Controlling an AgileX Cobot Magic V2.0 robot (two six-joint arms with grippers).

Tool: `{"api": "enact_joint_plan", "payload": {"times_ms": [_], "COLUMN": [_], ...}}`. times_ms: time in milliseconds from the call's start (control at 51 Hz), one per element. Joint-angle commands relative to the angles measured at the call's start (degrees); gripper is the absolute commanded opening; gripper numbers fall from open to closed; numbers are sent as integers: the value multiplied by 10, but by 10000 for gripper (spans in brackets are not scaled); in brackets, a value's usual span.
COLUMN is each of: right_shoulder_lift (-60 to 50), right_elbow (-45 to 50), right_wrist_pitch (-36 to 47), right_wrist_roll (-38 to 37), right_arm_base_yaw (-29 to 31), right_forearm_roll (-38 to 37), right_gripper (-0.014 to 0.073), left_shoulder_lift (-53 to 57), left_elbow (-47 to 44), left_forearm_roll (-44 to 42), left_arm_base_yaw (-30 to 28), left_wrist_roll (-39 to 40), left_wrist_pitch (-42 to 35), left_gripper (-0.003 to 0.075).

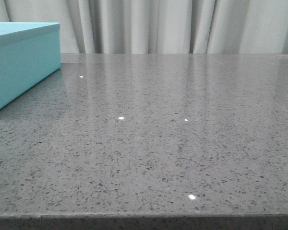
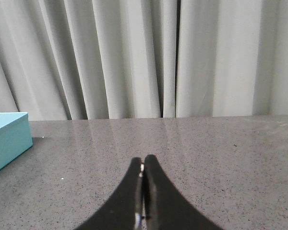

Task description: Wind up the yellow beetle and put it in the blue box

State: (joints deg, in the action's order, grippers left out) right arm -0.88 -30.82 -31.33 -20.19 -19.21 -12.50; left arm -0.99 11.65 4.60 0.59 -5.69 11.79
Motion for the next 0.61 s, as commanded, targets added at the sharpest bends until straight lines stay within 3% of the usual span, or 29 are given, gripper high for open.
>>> {"api": "enact_joint_plan", "payload": {"times_ms": [0,216,314,588], "right_shoulder_lift": [-7,-8,-8,-8], "right_elbow": [-10,-10,-4,-3], "right_wrist_pitch": [48,49,52,51], "right_wrist_roll": [5,5,5,5], "right_arm_base_yaw": [2,2,2,2], "right_forearm_roll": [-14,-14,-14,-14], "right_gripper": [-35,-35,-35,-35], "left_shoulder_lift": [-4,32,32,32], "left_elbow": [-21,-138,-139,-139], "left_forearm_roll": [0,0,0,0], "left_arm_base_yaw": [-11,-25,-25,-25], "left_wrist_roll": [0,57,61,61], "left_wrist_pitch": [-84,-147,-108,-110], "left_gripper": [-20,-20,-20,-20]}}
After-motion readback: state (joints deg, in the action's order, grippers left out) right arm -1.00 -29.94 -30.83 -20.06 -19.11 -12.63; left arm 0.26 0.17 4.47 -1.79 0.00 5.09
